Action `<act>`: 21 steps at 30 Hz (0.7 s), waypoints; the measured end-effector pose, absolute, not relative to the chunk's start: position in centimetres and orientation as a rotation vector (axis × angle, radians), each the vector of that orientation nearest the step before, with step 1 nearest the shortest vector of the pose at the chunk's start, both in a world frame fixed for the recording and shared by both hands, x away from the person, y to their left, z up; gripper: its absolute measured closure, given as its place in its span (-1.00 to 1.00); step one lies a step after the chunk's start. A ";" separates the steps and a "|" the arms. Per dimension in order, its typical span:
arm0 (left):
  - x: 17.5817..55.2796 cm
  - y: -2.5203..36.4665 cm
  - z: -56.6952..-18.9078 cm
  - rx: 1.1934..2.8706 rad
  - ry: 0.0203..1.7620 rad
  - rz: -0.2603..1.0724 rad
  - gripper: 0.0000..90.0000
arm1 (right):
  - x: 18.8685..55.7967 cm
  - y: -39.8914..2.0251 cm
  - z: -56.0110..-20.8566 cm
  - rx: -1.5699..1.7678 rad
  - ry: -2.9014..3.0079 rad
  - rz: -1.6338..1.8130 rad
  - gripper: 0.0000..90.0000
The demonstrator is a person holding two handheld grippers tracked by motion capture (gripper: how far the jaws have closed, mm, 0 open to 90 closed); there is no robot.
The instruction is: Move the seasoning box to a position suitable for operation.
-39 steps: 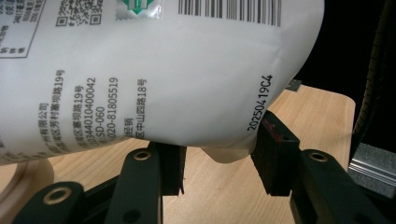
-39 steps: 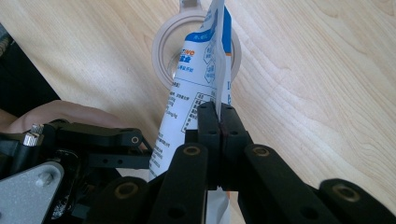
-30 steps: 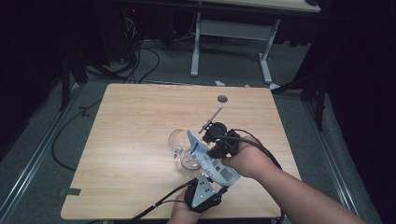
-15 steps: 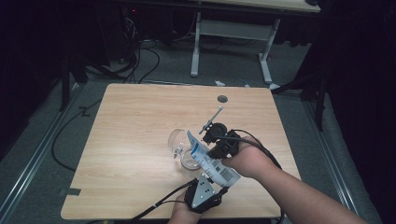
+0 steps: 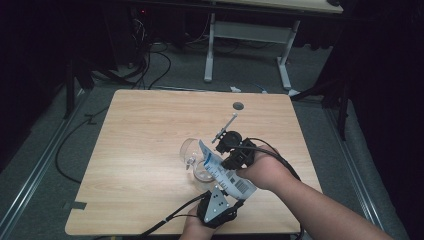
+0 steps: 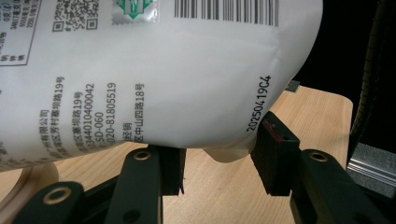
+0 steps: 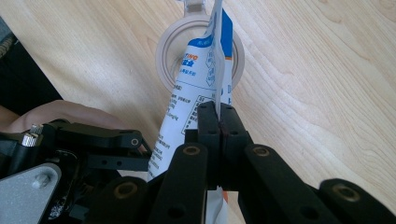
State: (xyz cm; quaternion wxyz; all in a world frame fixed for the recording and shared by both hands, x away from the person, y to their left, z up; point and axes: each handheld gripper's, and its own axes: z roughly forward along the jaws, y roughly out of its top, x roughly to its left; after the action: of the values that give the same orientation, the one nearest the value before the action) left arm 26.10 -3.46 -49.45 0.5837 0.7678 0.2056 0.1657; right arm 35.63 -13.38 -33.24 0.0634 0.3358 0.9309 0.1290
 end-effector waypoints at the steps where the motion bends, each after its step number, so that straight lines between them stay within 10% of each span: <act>1: 26.1 -3.5 -49.4 1.791 0.479 0.386 0.30 | 35.6 -13.4 -33.2 1.011 2.813 0.390 1.00; 21: 26.1 -3.4 -49.3 1.785 0.480 0.378 0.30 | 35.6 -13.2 -33.1 0.987 2.814 0.382 1.00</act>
State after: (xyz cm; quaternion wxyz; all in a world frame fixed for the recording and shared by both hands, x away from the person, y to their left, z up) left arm 26.13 -3.42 -49.27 0.5873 0.7658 0.2061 0.1620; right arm 35.57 -13.22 -33.06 0.0676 0.3275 0.9338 0.1268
